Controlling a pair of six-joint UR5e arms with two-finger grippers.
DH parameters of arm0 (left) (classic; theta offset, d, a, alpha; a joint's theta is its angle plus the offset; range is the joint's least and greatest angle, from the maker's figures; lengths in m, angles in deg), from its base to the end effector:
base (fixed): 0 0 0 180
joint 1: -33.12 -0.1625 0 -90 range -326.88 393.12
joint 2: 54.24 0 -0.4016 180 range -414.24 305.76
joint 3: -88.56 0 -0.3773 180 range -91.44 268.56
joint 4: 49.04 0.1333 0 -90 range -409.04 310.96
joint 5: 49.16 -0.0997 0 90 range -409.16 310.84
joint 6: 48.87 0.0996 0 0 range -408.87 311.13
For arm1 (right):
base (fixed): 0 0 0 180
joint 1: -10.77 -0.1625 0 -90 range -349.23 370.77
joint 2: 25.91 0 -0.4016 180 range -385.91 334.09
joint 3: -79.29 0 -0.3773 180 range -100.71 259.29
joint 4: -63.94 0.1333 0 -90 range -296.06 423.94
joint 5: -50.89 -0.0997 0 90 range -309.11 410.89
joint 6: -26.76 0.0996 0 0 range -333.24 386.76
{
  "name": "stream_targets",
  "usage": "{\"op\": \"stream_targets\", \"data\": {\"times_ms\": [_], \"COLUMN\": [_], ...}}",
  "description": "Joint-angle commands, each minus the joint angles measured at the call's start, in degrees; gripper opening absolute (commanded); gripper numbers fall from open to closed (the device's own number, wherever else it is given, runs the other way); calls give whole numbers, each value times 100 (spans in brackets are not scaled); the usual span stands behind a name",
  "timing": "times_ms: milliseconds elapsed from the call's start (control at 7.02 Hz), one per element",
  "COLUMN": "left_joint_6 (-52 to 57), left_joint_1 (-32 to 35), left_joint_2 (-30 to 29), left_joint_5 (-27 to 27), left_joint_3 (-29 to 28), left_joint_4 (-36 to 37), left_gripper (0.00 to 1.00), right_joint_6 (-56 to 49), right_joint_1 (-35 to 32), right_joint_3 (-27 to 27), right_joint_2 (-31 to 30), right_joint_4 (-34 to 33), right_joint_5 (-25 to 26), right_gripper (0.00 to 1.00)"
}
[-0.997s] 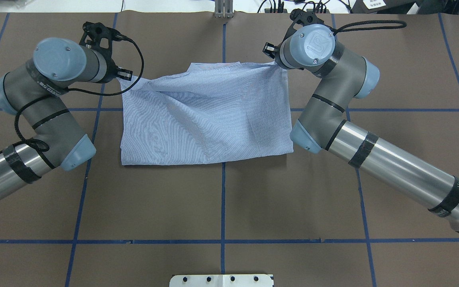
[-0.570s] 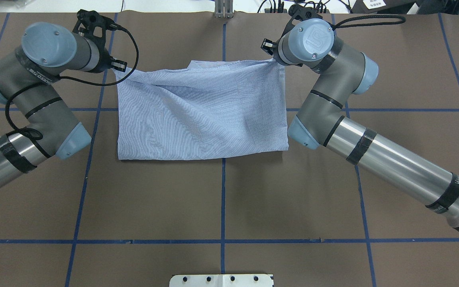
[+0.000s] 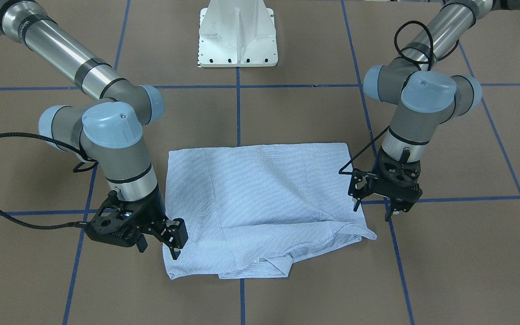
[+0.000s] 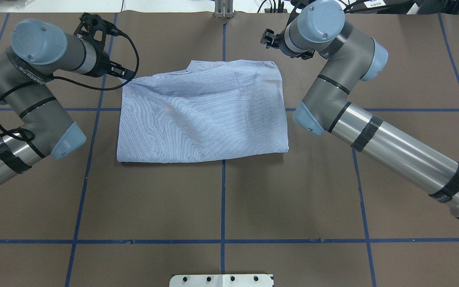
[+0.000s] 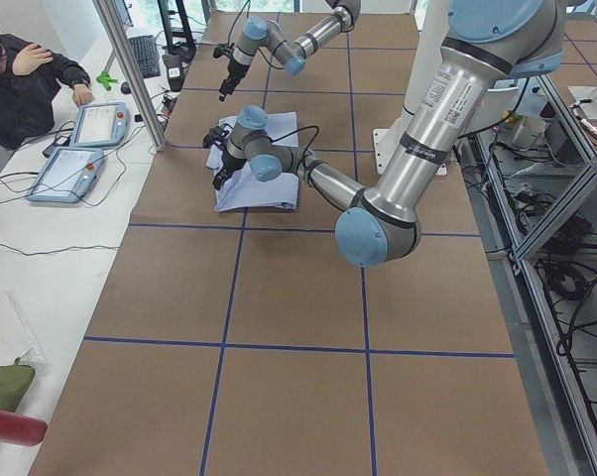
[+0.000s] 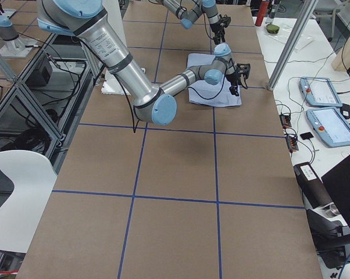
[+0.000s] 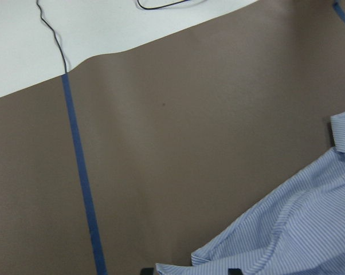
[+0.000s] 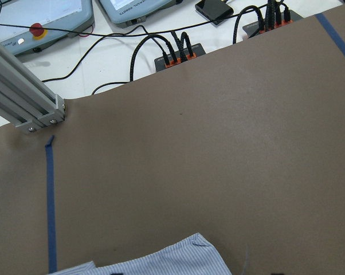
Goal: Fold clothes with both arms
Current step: 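Lower the left gripper to the folded shirt's side edge and grasp it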
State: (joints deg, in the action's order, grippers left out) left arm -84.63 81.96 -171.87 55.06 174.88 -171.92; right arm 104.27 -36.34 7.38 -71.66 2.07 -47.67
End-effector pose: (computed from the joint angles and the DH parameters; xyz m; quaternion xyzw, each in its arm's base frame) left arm 0.3567 -0.5734 0.3345 0.3020 0.3789 0.0999 0.8690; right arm -0.4284 -0.6353 0.2604 0.1685 -0.4278 0.2315 0.8573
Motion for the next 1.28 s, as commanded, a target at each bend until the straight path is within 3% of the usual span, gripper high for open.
{"op": "stream_targets", "data": {"times_ms": [0,142,570,997,1140], "left_joint_6": [-289,-874,-1223,-1363,-1538], "left_joint_1": [-146,-660,-1087,-1271,-1455], "left_joint_2": [720,976,1503,1541,1541], "left_joint_5": [90,29,2,2,-24], "left_joint_3": [365,655,728,789,816], "left_joint_4": [-727,-729,-1411,-1467,-1476], "left_gripper": [100,100,96,77,64], "right_joint_6": [-157,-148,-148,-148,-148], "right_joint_1": [-70,-70,-70,-70,-70], "right_joint_3": [-25,-69,-297,-368,-368], "right_joint_2": [-66,-83,-250,-250,-250], "right_joint_4": [43,52,61,61,70], "right_joint_5": [-128,-128,-111,-111,-111], "right_gripper": [100,100,100,100,100]}}
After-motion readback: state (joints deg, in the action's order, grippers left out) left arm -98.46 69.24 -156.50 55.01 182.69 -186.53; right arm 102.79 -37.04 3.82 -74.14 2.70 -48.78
